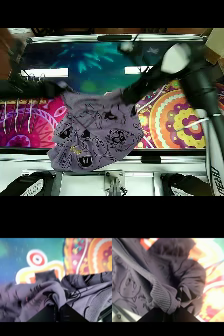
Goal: Fold the shirts.
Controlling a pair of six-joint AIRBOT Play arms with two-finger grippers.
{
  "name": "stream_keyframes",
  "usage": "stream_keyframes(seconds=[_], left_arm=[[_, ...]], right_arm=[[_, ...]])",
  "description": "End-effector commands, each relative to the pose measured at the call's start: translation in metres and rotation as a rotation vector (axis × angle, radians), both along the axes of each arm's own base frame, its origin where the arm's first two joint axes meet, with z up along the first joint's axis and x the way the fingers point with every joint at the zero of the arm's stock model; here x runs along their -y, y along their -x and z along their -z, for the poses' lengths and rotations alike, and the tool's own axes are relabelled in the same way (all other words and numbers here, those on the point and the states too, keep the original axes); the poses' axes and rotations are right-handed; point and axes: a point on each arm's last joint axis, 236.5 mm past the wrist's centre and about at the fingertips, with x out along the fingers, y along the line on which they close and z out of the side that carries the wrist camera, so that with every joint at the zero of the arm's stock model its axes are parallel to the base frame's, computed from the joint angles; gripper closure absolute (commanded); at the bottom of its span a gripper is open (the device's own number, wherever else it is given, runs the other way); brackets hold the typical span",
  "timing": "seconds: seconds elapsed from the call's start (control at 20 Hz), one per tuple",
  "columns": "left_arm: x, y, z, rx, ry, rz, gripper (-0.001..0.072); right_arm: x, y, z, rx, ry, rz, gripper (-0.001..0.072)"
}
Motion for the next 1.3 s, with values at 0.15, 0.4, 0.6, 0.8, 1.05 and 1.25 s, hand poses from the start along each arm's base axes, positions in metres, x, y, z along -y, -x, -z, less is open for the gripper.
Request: stream_keyframes(seconds=[0.15,0.4,0.6,0.8,1.05,1.25], left_arm=[[0.015,0.012,0.104,-0.178,0.147,-0.075,0.0639],[0.024,0.011,0.101,-0.148,0.171,-0.029,0.0639],[0.024,0.009,0.105,-0.155,0.167,-0.031,0.0639],[0.024,0.009,0.113,-0.174,0.160,-0.031,0.0639],[0.012,0.004,0.113,-0.166,0.155,-0.057,0.0639],[-0.003,-0.002,0.114,-0.165,0.157,-0.095,0.0639]], right_arm=[[0.017,0.035,0.125,-0.272,0.111,0.134,0.0324],[-0.016,0.040,0.104,-0.323,-0.044,0.166,0.0173],[-0.047,0.038,0.100,-0.278,-0.103,0.172,0.0177],[-0.055,0.057,0.118,-0.155,0.087,0.134,0.0177],[-0.075,0.042,0.124,0.102,0.186,0.124,0.0176],[-0.083,0.038,0.152,0.070,0.202,0.185,0.0176]])
